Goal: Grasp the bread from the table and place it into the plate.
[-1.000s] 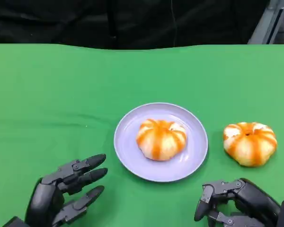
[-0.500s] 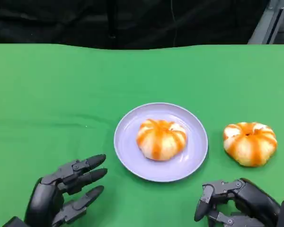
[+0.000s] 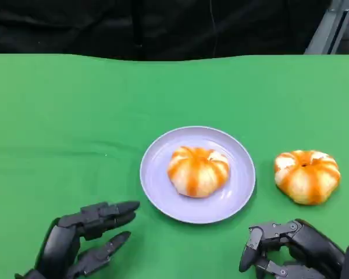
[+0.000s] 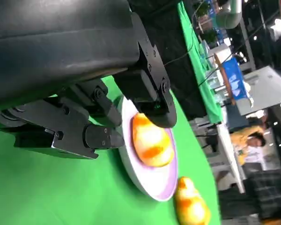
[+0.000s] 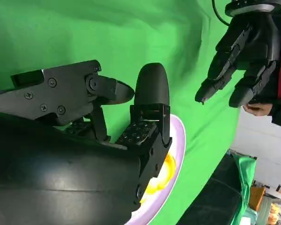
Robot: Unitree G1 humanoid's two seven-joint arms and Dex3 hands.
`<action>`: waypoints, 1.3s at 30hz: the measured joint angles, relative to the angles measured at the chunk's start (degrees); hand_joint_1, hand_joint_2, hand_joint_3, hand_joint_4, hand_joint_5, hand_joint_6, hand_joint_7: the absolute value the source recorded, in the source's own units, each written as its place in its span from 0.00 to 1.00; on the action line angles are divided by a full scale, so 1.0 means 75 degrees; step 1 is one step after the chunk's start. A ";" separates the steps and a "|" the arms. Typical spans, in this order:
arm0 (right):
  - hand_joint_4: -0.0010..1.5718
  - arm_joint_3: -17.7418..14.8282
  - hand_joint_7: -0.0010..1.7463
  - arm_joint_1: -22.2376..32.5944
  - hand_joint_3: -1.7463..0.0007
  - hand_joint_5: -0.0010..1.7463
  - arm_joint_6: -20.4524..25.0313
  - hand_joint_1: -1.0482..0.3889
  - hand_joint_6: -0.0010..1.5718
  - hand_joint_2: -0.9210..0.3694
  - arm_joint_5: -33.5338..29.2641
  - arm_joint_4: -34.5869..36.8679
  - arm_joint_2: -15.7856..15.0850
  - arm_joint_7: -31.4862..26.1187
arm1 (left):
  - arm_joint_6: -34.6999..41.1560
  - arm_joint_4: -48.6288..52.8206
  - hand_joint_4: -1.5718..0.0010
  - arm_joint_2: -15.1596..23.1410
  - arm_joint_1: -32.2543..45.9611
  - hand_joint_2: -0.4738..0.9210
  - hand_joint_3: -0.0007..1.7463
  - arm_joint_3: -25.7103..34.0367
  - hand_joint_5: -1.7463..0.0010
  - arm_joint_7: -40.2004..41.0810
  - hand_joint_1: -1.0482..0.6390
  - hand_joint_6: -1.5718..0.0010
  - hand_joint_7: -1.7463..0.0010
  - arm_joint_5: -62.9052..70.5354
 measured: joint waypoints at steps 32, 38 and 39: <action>0.45 -0.0100 0.59 -0.0002 0.73 0.90 0.0047 0.68 0.51 0.00 0.0039 -0.0090 0.0000 0.0043 | -0.0387 0.0228 0.49 0.0190 -0.0032 0.77 0.58 -0.0376 0.20 0.0686 0.63 0.44 0.28 0.0183; 0.45 -0.0100 0.60 -0.0002 0.73 0.90 0.0060 0.68 0.51 0.00 0.0039 -0.0137 0.0000 0.0043 | -0.0387 0.0228 0.48 0.0190 -0.0032 0.78 0.57 -0.0410 0.20 0.0687 0.63 0.44 0.28 0.0178; 0.45 -0.0100 0.60 -0.0002 0.73 0.90 0.0061 0.68 0.51 0.00 0.0039 -0.0137 0.0000 0.0044 | -0.0387 0.0228 0.48 0.0190 -0.0032 0.78 0.57 -0.0414 0.20 0.0687 0.63 0.44 0.28 0.0175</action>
